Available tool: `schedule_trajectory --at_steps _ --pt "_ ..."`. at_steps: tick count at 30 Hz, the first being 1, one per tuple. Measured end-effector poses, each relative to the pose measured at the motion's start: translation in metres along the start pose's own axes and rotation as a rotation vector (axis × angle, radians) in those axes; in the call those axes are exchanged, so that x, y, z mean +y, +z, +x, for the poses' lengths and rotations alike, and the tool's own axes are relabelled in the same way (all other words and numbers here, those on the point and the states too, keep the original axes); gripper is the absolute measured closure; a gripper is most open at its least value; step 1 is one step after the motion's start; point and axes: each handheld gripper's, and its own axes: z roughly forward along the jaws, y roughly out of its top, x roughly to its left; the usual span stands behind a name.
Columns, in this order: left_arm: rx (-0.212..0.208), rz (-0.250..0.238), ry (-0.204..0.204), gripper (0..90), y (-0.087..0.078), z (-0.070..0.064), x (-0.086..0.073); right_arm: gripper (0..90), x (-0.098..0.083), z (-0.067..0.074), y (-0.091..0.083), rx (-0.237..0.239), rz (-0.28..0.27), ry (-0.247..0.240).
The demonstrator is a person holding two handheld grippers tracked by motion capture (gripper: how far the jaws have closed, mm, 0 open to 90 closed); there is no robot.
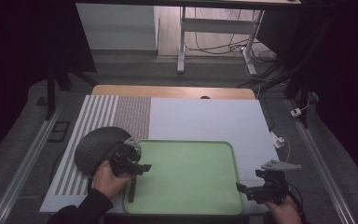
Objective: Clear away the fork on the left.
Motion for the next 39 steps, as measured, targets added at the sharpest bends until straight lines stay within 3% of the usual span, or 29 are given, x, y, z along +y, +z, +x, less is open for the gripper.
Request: schedule_trajectory --at_steps 7,11,15,25,39 --pt "-0.019 -0.072 -0.007 19.2 -0.011 0.003 -0.004 1.6 0.000 0.000 0.000 0.003 0.001 0.004" --pt "-0.024 -0.103 -0.020 14.6 -0.019 0.004 -0.007 1.6 0.000 0.000 0.000 0.003 0.000 0.005" --pt "0.015 -0.102 -0.012 13.4 -0.025 0.003 -0.011 1.6 0.000 0.000 0.000 0.003 0.000 0.005" --pt "0.016 -0.160 0.011 5.0 -0.043 0.003 -0.027 1.6 0.000 -0.001 0.000 0.004 -0.001 0.005" --pt "0.024 -0.222 -0.008 1.7 -0.067 0.001 -0.057 1.6 0.000 -0.001 0.000 0.002 0.001 0.007"
